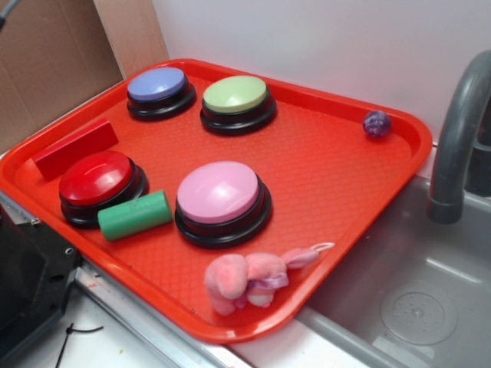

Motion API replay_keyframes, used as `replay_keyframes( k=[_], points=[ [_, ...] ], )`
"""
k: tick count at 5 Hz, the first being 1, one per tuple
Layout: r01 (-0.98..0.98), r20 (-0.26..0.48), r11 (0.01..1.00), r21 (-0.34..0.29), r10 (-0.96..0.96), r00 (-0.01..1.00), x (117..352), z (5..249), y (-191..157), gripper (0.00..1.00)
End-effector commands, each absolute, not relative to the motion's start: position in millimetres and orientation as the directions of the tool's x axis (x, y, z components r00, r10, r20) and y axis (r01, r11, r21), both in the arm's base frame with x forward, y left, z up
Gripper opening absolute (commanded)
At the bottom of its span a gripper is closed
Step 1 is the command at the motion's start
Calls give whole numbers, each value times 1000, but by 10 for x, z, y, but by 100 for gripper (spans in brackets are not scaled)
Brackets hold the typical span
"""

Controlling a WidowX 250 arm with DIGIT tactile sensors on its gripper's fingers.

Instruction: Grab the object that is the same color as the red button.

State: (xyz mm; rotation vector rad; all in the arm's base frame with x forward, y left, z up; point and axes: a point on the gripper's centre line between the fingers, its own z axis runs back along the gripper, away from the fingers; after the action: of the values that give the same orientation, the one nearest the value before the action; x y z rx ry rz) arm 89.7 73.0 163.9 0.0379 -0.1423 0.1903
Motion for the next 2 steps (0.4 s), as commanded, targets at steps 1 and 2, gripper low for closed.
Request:
replay_keyframes(
  k=[1, 2],
  points=[
    [-247, 169, 963, 103, 228, 959, 1115, 1308, 1060, 100],
    [-260, 171, 960, 107, 240, 956, 1221, 1108, 1179, 100]
  ],
)
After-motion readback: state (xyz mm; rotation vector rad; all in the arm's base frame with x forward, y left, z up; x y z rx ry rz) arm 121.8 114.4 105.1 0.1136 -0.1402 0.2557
